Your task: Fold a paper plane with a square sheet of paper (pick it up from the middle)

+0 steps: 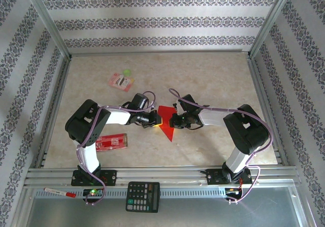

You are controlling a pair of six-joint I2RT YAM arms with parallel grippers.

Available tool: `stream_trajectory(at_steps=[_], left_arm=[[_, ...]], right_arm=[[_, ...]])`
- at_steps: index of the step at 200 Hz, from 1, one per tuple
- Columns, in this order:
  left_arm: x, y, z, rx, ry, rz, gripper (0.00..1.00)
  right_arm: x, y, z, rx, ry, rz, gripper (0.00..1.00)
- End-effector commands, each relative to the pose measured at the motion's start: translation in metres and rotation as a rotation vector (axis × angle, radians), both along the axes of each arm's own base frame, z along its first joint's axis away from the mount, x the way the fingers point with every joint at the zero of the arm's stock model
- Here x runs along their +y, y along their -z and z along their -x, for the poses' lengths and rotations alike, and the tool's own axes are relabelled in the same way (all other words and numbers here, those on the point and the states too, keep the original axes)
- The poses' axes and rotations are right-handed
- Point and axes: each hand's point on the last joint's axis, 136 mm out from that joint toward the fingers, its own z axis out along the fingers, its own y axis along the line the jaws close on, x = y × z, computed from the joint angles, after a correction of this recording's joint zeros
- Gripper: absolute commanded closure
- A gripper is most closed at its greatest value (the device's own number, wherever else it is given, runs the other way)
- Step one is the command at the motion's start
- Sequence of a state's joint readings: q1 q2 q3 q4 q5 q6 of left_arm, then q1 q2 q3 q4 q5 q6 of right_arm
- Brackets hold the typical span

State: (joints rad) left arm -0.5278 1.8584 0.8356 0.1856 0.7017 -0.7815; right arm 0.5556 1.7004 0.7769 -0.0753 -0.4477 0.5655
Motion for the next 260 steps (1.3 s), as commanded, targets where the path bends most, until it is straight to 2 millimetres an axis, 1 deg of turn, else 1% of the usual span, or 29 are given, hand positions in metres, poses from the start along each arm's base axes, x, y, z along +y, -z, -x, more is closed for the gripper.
stream_trajectory(at_steps=[1, 17, 37, 46, 60, 73, 86, 109, 133, 147, 161, 177, 200, 239, 260], left_arm=[[0.021, 0.033, 0.008, 0.052, -0.014, -0.116, 0.96], [0.025, 0.039, 0.011, 0.06, -0.014, -0.139, 1.0], [0.03, 0.047, 0.015, 0.071, -0.008, -0.171, 1.0], [0.033, 0.051, 0.017, 0.077, -0.009, -0.187, 1.0], [0.036, 0.055, 0.019, 0.086, -0.006, -0.205, 1.0], [0.038, 0.058, 0.02, 0.09, -0.007, -0.217, 1.0], [0.037, 0.06, 0.021, 0.093, -0.007, -0.214, 1.0], [0.037, 0.06, 0.021, 0.092, -0.007, -0.212, 1.0], [0.038, 0.06, 0.021, 0.096, -0.007, -0.214, 1.0], [0.037, 0.06, 0.021, 0.094, -0.004, -0.214, 1.0], [0.037, 0.06, 0.022, 0.095, -0.003, -0.214, 1.0], [0.037, 0.059, 0.021, 0.09, 0.002, -0.218, 1.0], [0.037, 0.059, 0.021, 0.089, 0.007, -0.219, 1.0], [0.039, 0.062, 0.02, 0.087, 0.011, -0.234, 1.0], [0.04, 0.063, 0.021, 0.088, 0.012, -0.244, 1.0]], right_arm=[[-0.032, 0.027, 0.022, 0.1, 0.004, 0.145, 0.93], [-0.03, 0.016, 0.018, 0.077, -0.009, 0.136, 0.86], [-0.028, -0.001, 0.012, 0.044, -0.023, 0.122, 0.78], [-0.03, -0.01, 0.01, 0.027, -0.024, 0.122, 0.74], [-0.035, -0.025, 0.008, -0.009, -0.021, 0.12, 0.72], [-0.033, -0.037, 0.012, -0.034, -0.02, 0.091, 0.72], [-0.025, -0.045, 0.02, -0.049, -0.026, 0.043, 0.72], [0.004, -0.051, 0.037, -0.04, -0.069, -0.052, 0.77], [0.037, -0.045, 0.049, -0.007, -0.127, -0.104, 0.82], [0.047, -0.039, 0.05, 0.005, -0.148, -0.101, 0.87], [0.05, -0.033, 0.047, 0.008, -0.154, -0.089, 0.9], [0.046, -0.023, 0.044, 0.021, -0.154, -0.068, 0.92], [0.037, -0.011, 0.047, 0.045, -0.143, -0.042, 0.94], [0.016, 0.015, 0.071, 0.108, -0.116, 0.008, 0.96], [0.008, 0.023, 0.084, 0.132, -0.107, 0.027, 0.96]])
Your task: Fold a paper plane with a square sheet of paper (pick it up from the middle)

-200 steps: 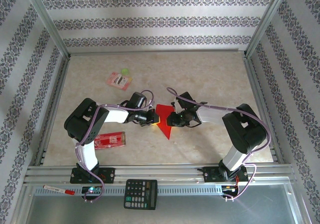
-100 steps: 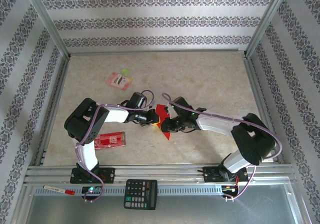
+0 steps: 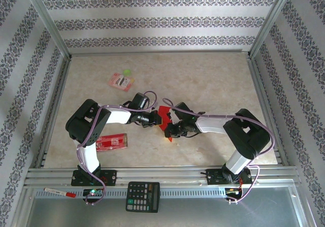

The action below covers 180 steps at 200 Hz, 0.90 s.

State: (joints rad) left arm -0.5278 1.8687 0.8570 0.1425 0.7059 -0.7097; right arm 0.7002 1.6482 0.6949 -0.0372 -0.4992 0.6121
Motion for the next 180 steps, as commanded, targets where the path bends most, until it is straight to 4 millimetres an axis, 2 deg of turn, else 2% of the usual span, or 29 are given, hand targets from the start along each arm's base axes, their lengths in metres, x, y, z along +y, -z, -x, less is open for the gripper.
stream_trajectory(at_steps=[1, 38, 69, 81, 108, 125, 145, 180], left_arm=[[0.04, 0.061, 0.02, 0.107, -0.04, -0.226, 1.0], [0.043, 0.061, 0.019, 0.099, -0.041, -0.243, 1.0], [0.044, 0.062, 0.019, 0.102, -0.04, -0.246, 1.0], [0.044, 0.062, 0.02, 0.104, -0.038, -0.248, 1.0], [0.043, 0.063, 0.019, 0.106, -0.035, -0.246, 1.0], [0.042, 0.062, 0.019, 0.107, -0.036, -0.243, 1.0], [0.042, 0.061, 0.019, 0.109, -0.035, -0.24, 1.0], [0.04, 0.059, 0.017, 0.105, -0.035, -0.235, 1.0]], right_arm=[[-0.022, 0.024, 0.026, 0.079, 0.022, 0.079, 0.97], [-0.039, 0.03, 0.047, 0.099, 0.041, 0.108, 0.97], [-0.042, 0.024, 0.06, 0.102, 0.035, 0.093, 0.97], [-0.038, 0.012, 0.052, 0.076, 0.043, 0.06, 0.98], [-0.018, -0.03, 0.021, 0.001, 0.081, -0.079, 0.98], [-0.009, -0.043, 0.011, -0.028, 0.077, -0.11, 0.98], [-0.003, -0.041, 0.004, -0.032, 0.069, -0.106, 0.98], [-0.001, -0.019, -0.003, 0.0, 0.06, -0.074, 0.98]])
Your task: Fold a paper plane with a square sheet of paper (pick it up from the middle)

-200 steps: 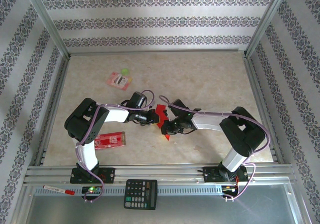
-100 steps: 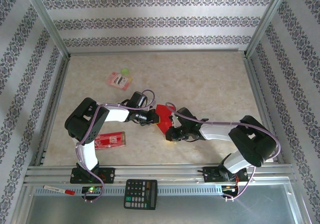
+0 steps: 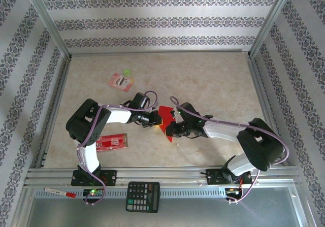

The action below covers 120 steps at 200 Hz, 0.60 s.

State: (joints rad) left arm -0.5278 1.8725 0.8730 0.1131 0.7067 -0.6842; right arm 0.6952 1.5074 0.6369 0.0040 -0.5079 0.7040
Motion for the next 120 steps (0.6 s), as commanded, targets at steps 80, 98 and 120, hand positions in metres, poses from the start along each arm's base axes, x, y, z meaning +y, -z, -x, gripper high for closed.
stream_trajectory(at_steps=[80, 98, 120], left_arm=[[0.024, 0.025, 0.002, 0.074, -0.051, -0.157, 0.99], [0.014, 0.001, -0.006, 0.05, -0.048, -0.093, 0.93], [0.002, -0.029, -0.008, 0.023, -0.056, 0.007, 0.86]], right_arm=[[-0.031, 0.061, 0.016, 0.118, 0.022, 0.109, 0.99], [-0.038, 0.066, 0.018, 0.132, 0.036, 0.123, 0.99], [-0.041, 0.07, 0.021, 0.144, 0.041, 0.134, 0.99]])
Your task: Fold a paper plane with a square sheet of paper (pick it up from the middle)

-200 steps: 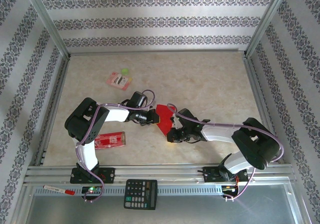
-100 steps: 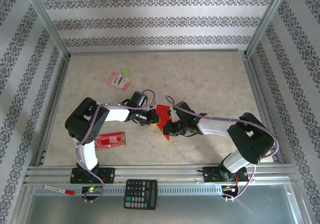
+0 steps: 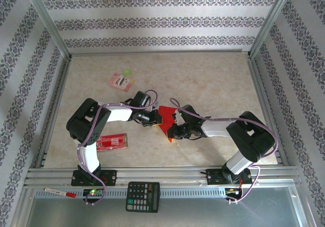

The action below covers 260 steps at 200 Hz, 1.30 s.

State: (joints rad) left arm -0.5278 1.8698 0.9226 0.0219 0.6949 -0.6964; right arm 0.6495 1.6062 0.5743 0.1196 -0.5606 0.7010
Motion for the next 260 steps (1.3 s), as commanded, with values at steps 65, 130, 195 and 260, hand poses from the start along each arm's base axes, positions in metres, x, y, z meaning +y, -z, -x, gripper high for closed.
stream_trajectory(at_steps=[65, 130, 195, 260], left_arm=[[-0.019, -0.023, 0.032, 0.059, -0.047, 0.111, 0.99], [-0.026, 0.005, 0.031, 0.088, -0.033, 0.059, 1.0], [0.0, 0.024, 0.011, 0.075, -0.045, -0.061, 1.0], [0.021, 0.025, -0.022, 0.067, -0.082, -0.081, 1.0]], right_arm=[[-0.033, 0.042, 0.019, 0.093, 0.035, 0.15, 0.99], [-0.041, 0.047, 0.023, 0.116, 0.045, 0.185, 1.0], [-0.056, 0.054, 0.032, 0.144, 0.038, 0.246, 1.0], [-0.062, 0.058, 0.035, 0.156, 0.03, 0.274, 1.0]])
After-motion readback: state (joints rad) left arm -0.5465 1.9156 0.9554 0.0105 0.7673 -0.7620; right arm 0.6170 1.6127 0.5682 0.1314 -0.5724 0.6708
